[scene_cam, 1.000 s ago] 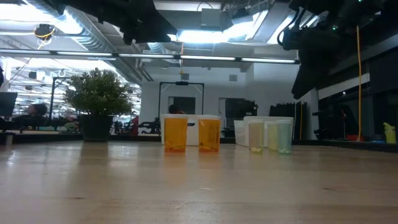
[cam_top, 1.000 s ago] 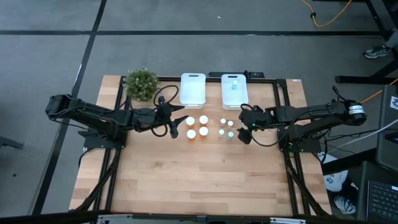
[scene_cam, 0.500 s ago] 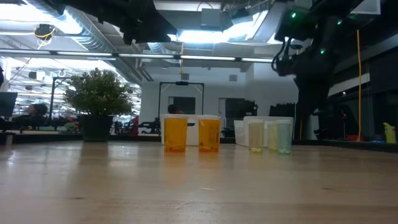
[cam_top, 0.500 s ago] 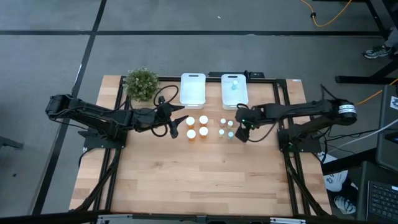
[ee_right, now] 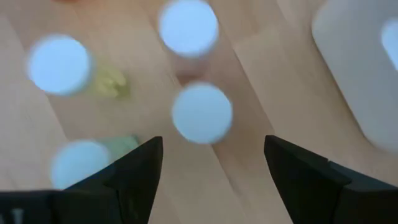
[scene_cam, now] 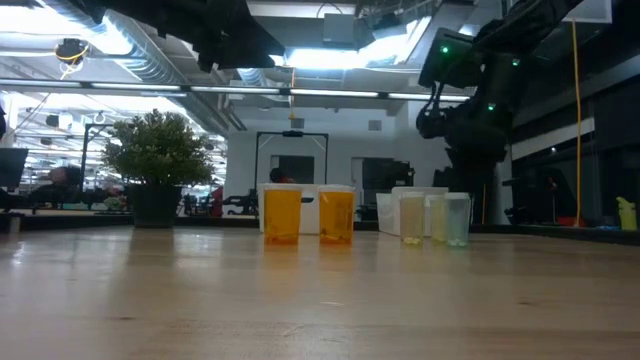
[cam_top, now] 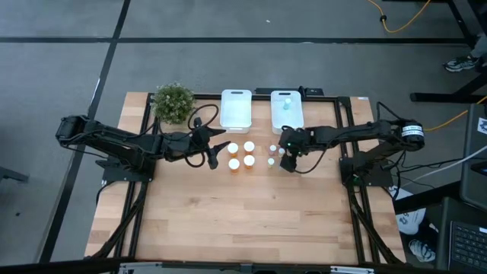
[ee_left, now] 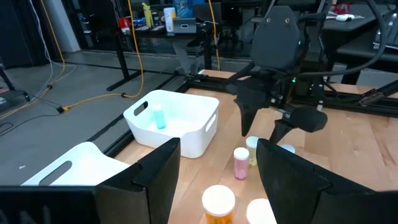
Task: Pick and place medicine bottles into bin by pill shape (circle, oval)
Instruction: Put the yellow pill bottle into the right white bin
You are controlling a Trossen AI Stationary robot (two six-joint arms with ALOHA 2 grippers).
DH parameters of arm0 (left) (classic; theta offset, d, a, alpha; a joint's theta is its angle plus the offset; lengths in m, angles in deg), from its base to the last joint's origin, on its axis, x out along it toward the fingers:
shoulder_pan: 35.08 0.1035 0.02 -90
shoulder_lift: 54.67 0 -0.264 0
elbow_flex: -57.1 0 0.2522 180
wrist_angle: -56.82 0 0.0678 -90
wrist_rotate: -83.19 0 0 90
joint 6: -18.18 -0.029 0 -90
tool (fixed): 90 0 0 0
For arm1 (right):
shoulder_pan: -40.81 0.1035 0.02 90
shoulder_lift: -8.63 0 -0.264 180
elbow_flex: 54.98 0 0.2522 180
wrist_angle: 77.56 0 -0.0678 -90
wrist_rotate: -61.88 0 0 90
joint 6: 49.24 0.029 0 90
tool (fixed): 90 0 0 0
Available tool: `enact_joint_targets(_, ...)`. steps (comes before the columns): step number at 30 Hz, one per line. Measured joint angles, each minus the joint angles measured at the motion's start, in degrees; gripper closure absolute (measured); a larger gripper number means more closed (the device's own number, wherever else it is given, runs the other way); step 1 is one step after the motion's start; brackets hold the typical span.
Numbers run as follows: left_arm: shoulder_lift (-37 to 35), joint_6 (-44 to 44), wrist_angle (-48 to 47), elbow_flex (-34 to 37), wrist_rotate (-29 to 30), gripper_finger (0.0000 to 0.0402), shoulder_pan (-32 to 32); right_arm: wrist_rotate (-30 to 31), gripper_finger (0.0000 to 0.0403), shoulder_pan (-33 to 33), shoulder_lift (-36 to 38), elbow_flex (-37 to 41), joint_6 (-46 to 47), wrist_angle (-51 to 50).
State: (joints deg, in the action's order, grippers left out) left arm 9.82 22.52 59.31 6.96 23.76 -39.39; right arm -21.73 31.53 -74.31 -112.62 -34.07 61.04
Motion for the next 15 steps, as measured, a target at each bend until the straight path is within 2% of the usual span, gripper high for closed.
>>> enact_joint_targets(8,0.01,0.00,-0.17,0.00,0.00,0.0198,0.01,0.00,0.0121,0.02,0.01,-0.02,-2.29,5.94)
enact_joint_targets(15,0.00,0.00,-0.17,0.00,0.00,0.0198,0.01,0.00,0.0126,0.02,0.02,-0.04,-2.33,4.35)
